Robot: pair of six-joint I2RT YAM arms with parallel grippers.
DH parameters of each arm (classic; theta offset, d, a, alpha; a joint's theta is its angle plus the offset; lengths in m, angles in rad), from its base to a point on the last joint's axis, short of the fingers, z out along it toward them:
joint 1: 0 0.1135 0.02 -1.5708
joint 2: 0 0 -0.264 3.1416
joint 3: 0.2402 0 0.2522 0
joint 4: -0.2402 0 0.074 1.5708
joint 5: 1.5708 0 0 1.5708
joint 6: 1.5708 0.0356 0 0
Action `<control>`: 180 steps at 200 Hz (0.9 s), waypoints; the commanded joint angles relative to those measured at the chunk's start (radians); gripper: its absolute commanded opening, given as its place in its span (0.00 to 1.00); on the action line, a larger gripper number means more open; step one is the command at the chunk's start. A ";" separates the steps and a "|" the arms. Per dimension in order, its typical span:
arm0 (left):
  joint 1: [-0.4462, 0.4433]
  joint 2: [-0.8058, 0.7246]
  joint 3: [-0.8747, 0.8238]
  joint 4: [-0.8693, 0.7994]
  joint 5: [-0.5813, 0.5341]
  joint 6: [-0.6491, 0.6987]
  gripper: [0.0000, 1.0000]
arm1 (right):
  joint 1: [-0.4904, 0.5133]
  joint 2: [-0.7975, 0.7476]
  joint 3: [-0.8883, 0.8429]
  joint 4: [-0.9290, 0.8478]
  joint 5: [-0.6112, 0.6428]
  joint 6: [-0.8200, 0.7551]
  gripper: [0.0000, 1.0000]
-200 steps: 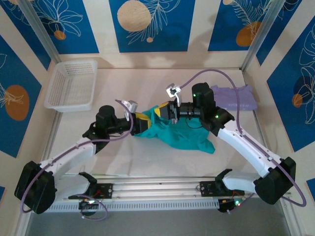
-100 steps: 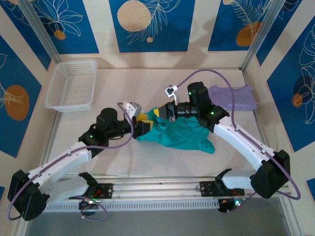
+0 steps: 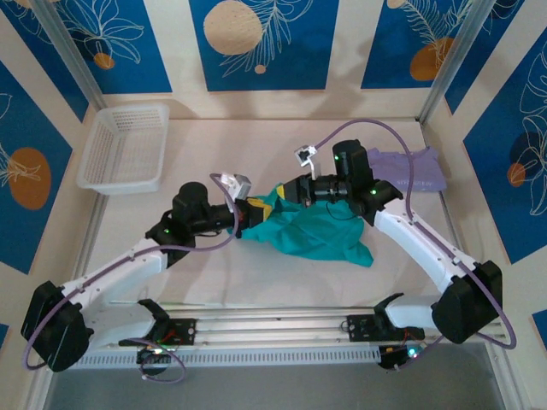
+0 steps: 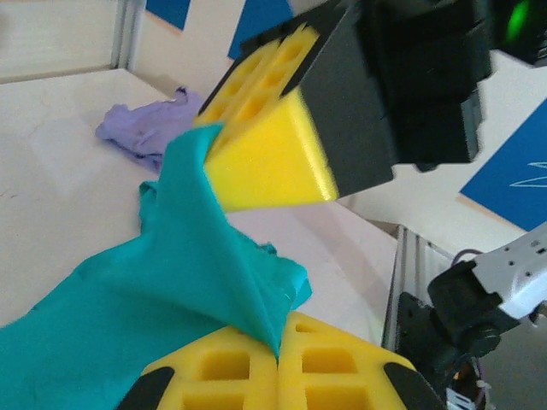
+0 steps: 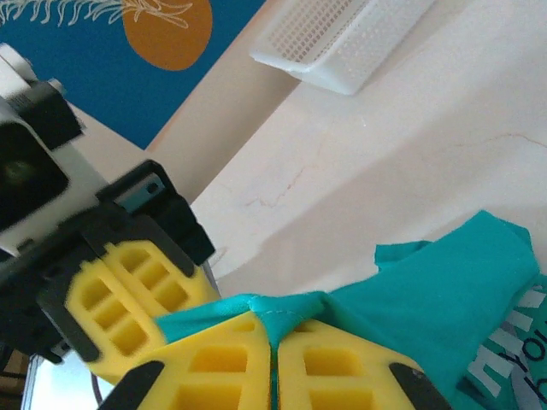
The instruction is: Fold the inside-out t-shirt
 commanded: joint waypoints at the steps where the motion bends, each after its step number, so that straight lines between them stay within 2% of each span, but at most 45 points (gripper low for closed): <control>1: 0.031 -0.030 -0.045 0.137 0.116 -0.091 0.00 | -0.034 -0.001 0.011 -0.059 -0.073 -0.093 0.19; 41: 0.076 -0.047 -0.076 0.197 0.145 -0.146 0.00 | -0.044 -0.098 -0.067 -0.106 -0.040 -0.207 0.34; 79: 0.081 -0.050 -0.082 0.206 0.154 -0.158 0.00 | -0.014 -0.137 -0.133 -0.087 0.088 -0.248 0.45; 118: 0.083 -0.057 -0.082 0.188 0.156 -0.148 0.00 | 0.024 -0.080 -0.100 -0.055 0.134 -0.291 0.49; 147: 0.082 -0.062 -0.092 0.187 0.151 -0.138 0.00 | 0.045 -0.011 -0.049 -0.046 0.111 -0.315 0.50; 159: 0.084 -0.063 -0.095 0.179 0.143 -0.133 0.00 | 0.055 0.014 -0.029 -0.037 0.096 -0.313 0.44; 180: 0.091 -0.076 -0.098 0.115 0.086 -0.106 0.00 | 0.050 0.016 -0.020 -0.021 0.083 -0.292 0.15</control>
